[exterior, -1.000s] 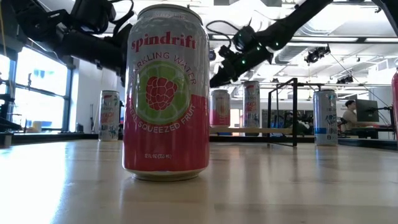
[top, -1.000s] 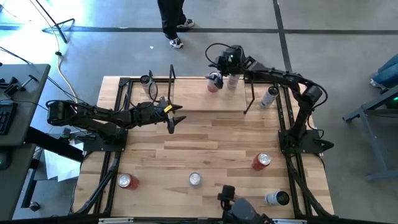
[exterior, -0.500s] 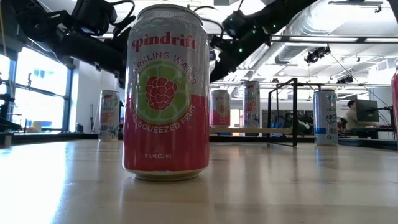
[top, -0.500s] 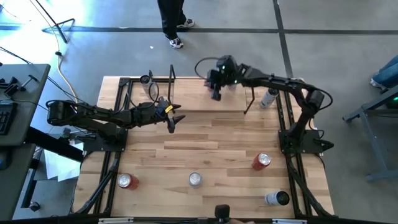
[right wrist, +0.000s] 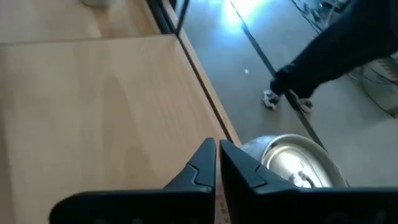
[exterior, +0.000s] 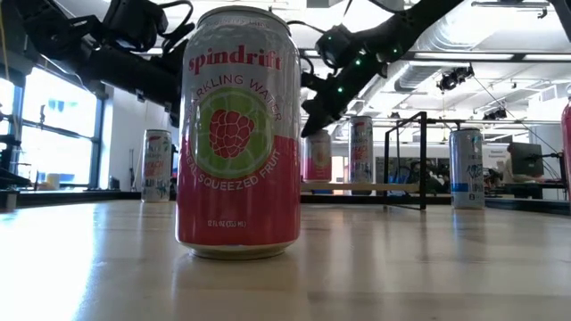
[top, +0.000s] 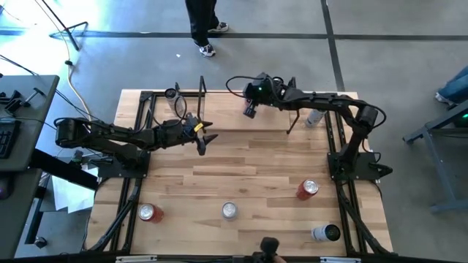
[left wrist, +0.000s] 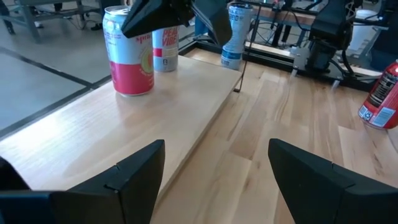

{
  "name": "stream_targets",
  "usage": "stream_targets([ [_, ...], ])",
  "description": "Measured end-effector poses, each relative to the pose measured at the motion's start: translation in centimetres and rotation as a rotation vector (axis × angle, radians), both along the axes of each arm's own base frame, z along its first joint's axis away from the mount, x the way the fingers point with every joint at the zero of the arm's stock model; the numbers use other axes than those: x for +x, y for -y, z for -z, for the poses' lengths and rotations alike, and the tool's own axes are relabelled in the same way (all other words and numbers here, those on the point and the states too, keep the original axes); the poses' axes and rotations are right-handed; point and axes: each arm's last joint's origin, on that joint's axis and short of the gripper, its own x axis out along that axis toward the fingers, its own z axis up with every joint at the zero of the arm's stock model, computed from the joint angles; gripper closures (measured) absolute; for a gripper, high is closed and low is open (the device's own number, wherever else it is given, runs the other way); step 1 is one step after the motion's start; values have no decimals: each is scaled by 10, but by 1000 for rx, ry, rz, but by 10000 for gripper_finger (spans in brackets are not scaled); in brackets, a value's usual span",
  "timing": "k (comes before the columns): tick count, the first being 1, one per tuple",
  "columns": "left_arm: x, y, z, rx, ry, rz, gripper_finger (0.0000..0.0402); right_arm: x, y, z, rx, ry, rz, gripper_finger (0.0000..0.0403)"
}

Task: Place canned beverage on shelf
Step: Put the top pink and white soda can on the shelf

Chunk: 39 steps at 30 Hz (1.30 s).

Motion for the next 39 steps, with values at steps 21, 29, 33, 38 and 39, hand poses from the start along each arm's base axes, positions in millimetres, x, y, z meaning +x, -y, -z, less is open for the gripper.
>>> stream_targets([
  [21,0,0,1,-3,-10,0,124,13,16,-89,41,-168,-60,403],
  [29,0,0,1,-5,-15,0,124,51,43,-79,165,-404,-189,403],
  [33,-1,0,3,-8,-29,0,124,59,52,-72,73,-423,-195,403],
  [38,-1,0,4,-4,-42,2,124,51,62,-62,120,-466,-184,403],
  [39,-1,0,4,0,-43,2,124,50,64,-63,124,-460,-173,403],
])
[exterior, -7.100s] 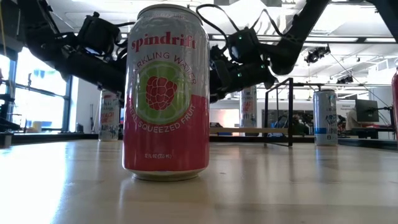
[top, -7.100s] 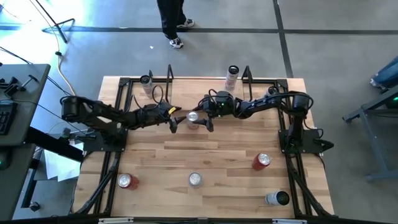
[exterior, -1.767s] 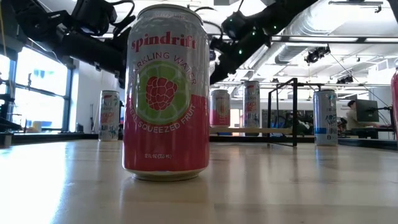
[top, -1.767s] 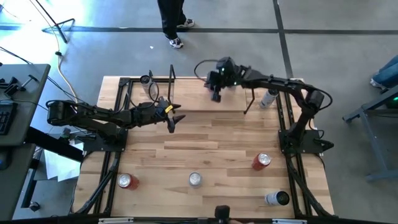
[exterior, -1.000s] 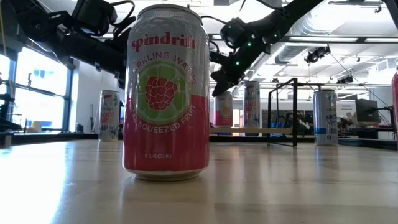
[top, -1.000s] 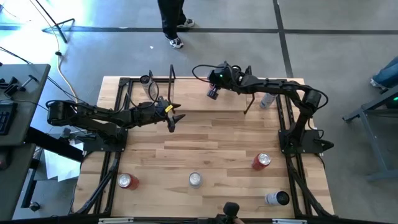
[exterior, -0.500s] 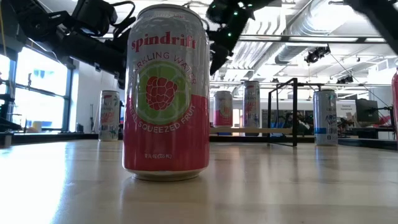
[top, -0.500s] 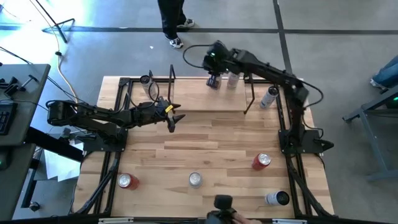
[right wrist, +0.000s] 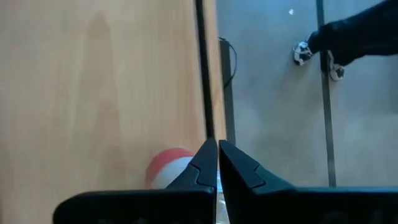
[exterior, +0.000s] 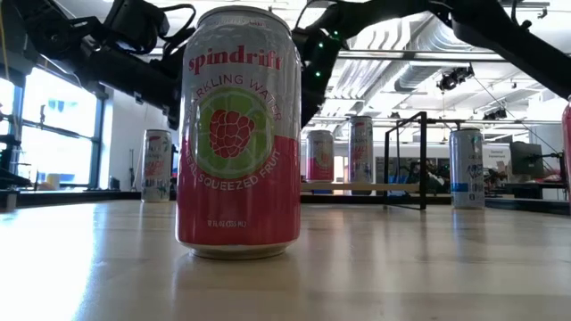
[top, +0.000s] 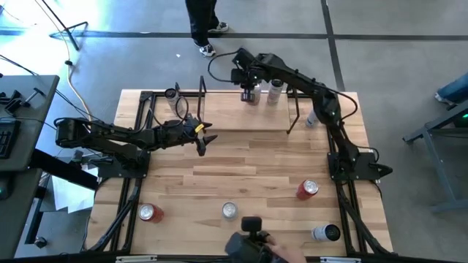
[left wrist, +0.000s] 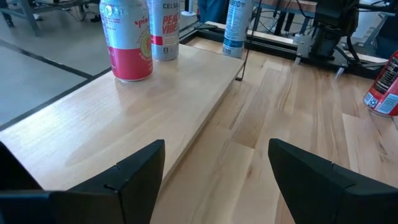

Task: Place canned beverage on shelf
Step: Put the top pink and white soda can on the shelf, then put the right red soda can on the shelf

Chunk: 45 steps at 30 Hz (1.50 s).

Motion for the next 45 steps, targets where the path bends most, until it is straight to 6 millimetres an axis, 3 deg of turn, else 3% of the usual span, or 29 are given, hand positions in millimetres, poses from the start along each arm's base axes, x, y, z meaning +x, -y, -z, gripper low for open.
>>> stream_targets([
  [18,0,0,0,-1,1,0,124,-18,16,3,43,-36,116,403],
  [31,0,0,0,-2,1,-1,124,-18,19,-1,7,-18,139,403],
  [36,0,0,0,-2,1,-1,124,-26,10,-28,-21,45,95,403],
  [40,0,0,0,3,-2,1,124,-32,1,-50,78,196,37,403],
  [42,0,0,0,4,-3,5,124,-31,-3,-50,110,248,5,403],
  [45,0,2,1,-2,-6,14,124,-25,-14,-30,117,252,-18,403],
])
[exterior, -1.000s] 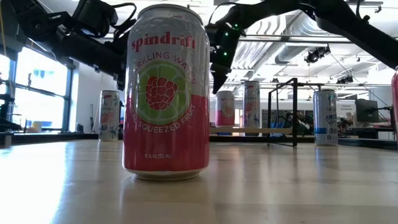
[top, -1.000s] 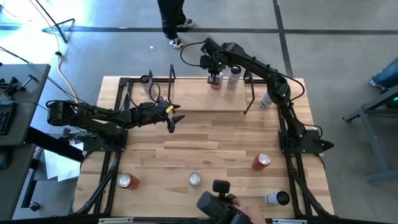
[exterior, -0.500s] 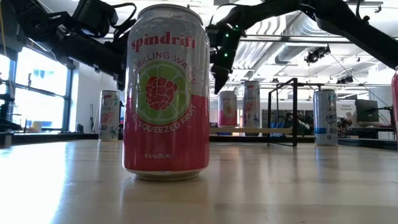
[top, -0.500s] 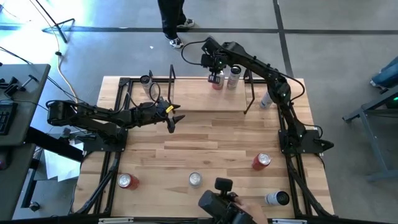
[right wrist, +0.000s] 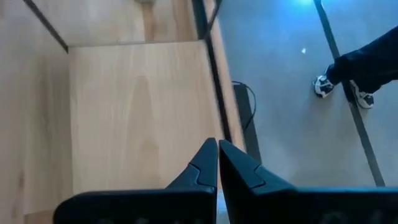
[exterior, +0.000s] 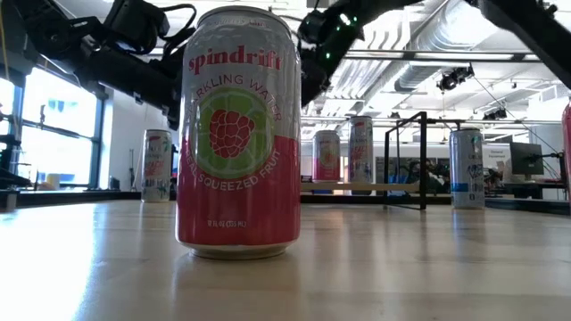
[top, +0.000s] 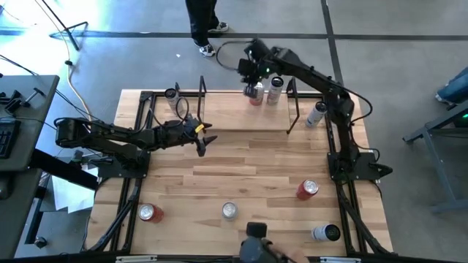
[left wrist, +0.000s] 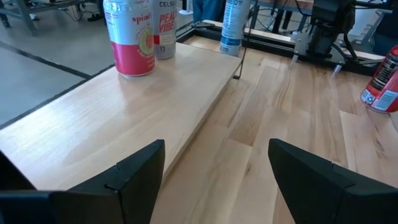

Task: Place canned beverage on shelf
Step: Put the right red soda can on the shelf

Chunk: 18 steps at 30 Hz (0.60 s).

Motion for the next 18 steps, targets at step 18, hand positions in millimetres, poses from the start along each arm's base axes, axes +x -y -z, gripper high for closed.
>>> stream_targets([
  [18,2,6,0,-20,3,68,127,-57,-168,65,-40,449,26,403],
])
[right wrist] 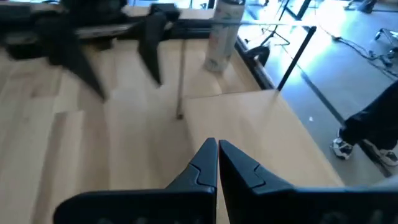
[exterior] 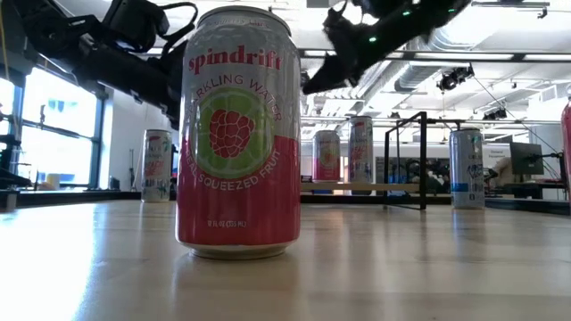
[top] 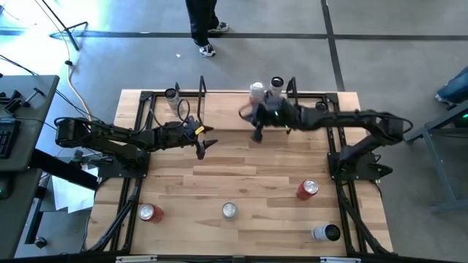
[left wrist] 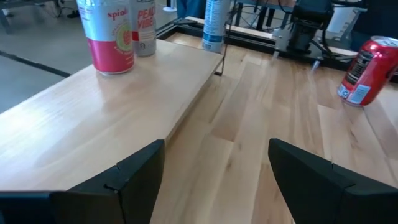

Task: Place canned beverage on shelf
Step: Put the right red soda can on the shelf

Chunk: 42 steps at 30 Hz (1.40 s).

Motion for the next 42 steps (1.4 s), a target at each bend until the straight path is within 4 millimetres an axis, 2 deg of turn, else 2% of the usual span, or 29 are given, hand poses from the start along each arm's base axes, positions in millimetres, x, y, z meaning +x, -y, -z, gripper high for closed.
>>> stream_targets([
  [4,1,5,0,0,3,23,155,-17,-31,11,-8,18,28,403],
  [9,3,13,-2,-2,27,49,228,-37,-58,22,-16,103,5,403],
  [13,4,17,-4,0,40,69,303,-48,-67,28,-16,173,-29,403],
  [18,4,23,-3,2,37,96,389,-53,-67,28,-29,191,-36,403],
  [29,5,25,-5,24,46,113,399,-53,-53,25,-131,190,-49,403],
  [34,6,24,-10,33,99,100,400,-52,-43,17,-33,324,108,403],
  [38,7,23,-17,151,137,86,400,-51,-42,11,-108,351,93,403],
  [42,7,29,-16,123,130,135,401,-51,-43,12,-178,310,25,403],
])
